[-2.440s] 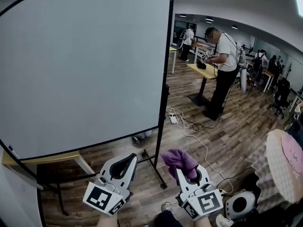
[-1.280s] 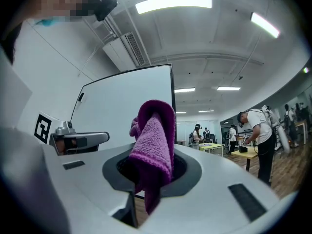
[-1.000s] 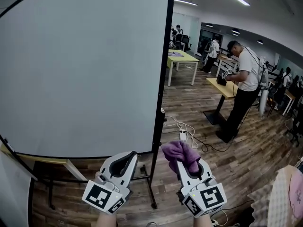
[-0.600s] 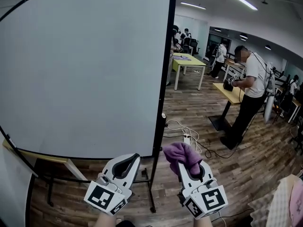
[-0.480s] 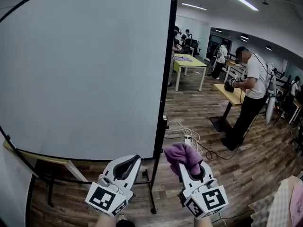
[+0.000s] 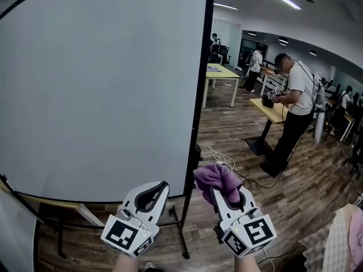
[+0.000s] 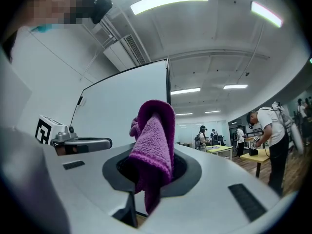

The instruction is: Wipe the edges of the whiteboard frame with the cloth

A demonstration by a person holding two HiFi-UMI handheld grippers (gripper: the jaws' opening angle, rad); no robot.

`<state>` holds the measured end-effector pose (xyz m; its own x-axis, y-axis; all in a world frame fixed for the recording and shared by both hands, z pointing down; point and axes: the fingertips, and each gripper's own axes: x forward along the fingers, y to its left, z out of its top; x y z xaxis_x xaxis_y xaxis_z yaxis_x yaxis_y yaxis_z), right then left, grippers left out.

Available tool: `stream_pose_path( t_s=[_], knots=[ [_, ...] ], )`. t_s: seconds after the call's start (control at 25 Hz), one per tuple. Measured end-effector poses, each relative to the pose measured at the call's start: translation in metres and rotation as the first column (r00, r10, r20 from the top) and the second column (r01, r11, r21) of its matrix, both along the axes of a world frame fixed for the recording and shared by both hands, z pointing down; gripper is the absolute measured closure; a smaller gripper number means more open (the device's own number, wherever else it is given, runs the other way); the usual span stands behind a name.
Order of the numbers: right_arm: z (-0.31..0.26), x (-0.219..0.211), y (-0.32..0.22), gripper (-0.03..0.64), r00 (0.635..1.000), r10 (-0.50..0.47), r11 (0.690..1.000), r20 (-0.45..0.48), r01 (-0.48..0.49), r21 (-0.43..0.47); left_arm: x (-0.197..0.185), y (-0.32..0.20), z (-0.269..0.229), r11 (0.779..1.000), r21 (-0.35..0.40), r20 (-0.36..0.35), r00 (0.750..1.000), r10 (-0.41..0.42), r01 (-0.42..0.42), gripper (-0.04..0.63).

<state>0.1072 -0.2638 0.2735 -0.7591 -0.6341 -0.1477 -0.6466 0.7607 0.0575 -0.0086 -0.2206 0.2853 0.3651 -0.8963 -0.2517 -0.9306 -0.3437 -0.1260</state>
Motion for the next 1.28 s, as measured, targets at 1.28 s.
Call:
stream_pose_path(
  t_s=[1.28],
  knots=[
    [-0.152, -0.065, -0.077, 0.545, 0.959, 0.268, 0.949, 0.093, -0.28, 0.146, -0.023, -0.059, -0.012, 0.892, -0.169, 0.022, 0.903, 0.428, -0.419, 0.58]
  ],
)
